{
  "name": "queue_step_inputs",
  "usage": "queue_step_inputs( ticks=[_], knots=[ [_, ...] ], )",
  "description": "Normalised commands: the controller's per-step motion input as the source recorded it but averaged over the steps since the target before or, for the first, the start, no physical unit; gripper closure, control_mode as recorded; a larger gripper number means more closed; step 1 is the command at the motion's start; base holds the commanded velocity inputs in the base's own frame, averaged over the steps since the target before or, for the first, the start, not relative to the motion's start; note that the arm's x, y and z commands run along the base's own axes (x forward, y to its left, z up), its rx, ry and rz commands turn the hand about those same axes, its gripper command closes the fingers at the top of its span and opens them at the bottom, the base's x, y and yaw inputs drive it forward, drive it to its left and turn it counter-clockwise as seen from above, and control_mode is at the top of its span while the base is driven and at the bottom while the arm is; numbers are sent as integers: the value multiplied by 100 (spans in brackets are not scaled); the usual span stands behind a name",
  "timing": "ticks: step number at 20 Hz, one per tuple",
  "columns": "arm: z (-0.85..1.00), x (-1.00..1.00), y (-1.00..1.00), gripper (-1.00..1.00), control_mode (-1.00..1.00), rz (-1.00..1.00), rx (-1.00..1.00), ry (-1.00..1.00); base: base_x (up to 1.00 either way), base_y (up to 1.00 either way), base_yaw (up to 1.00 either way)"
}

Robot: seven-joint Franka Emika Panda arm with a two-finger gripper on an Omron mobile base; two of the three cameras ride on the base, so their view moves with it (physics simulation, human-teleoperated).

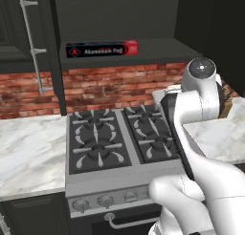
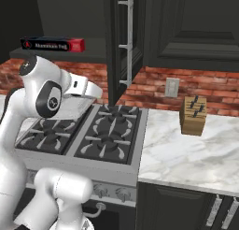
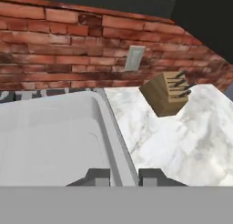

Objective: Retrieve the tupperware and aluminum foil from the cabinet and place them on the dining counter near the plate with onion and eggplant to prepare for storing leftovers.

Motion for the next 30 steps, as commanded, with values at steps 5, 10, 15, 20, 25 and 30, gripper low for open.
queue_step_inputs(
  ticks=[5, 10, 15, 20, 25, 30],
  knots=[
    [-24, -30, 0, 100, -100, -7, -6, 24, 0, 0, 0],
    [0, 0, 0, 100, 100, 0, 0, 0, -76, 0, -4],
    [0, 0, 0, 100, 100, 0, 0, 0, -100, 0, -31],
    [0, 0, 0, 100, 100, 0, 0, 0, -90, 0, -73],
    [0, 0, 0, 100, 100, 0, 0, 0, -21, -2, -88],
    [0, 0, 0, 100, 100, 0, 0, 0, 0, -36, -82]
  ],
)
